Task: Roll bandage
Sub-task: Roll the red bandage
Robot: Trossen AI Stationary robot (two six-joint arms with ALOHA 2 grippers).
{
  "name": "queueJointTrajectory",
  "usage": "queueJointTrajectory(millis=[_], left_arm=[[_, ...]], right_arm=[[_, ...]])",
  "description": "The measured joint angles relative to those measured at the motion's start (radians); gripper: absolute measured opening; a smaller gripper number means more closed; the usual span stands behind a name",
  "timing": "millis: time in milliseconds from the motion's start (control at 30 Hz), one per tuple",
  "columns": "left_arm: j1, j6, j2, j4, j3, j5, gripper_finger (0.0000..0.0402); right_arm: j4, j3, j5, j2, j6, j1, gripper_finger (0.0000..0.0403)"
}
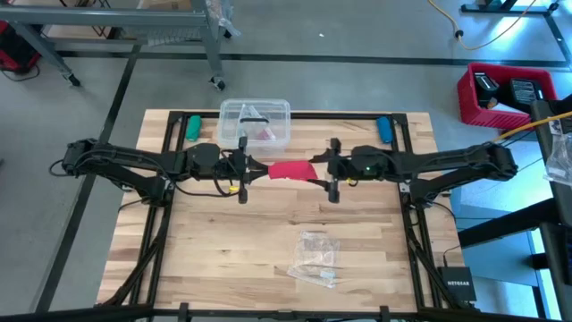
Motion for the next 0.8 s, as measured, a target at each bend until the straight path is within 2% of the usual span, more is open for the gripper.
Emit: queueJointTrajectory(millis=[67, 133, 267, 300, 433, 533, 667, 800], left_arm=[[-0.002, 0.000, 0.000, 0.000, 0.000, 0.000, 0.0013], [-0.003, -0.001, 0.000, 0.000, 0.000, 0.007, 0.0013], [-0.003, -0.014, -0.003, 0.008, -0.001, 0.071, 0.0013], [-0.003, -0.019, -0.008, 0.011, -0.001, 0.086, 0.0013], [-0.003, -0.049, -0.018, 0.020, -0.001, 0.158, 0.0013], [-0.003, -0.070, -0.013, 0.061, -0.001, 0.230, 0.0013], [-0.003, -0.100, 0.006, 0.121, -0.001, 0.330, 0.0013], [-0.003, -0.119, 0.043, 0.162, -0.001, 0.382, 0.0013]], right_arm=[[0.031, 0.000, 0.011, 0.023, -0.026, -0.020, 0.0236], [0.049, 0.000, 0.008, 0.040, -0.061, -0.032, 0.0191], [0.096, 0.000, 0.015, 0.041, -0.171, -0.029, 0.0048], [0.118, 0.000, 0.017, 0.041, -0.211, -0.029, 0.0025], [0.288, 0.000, 0.069, 0.039, -0.324, -0.028, 0.0017], [0.399, 0.001, 0.052, 0.039, -0.466, -0.028, 0.0005], [0.537, 0.001, -0.017, 0.039, -0.612, -0.027, 0.0012], [0.520, 0.039, -0.047, 0.043, -0.689, -0.027, 0.0004]])
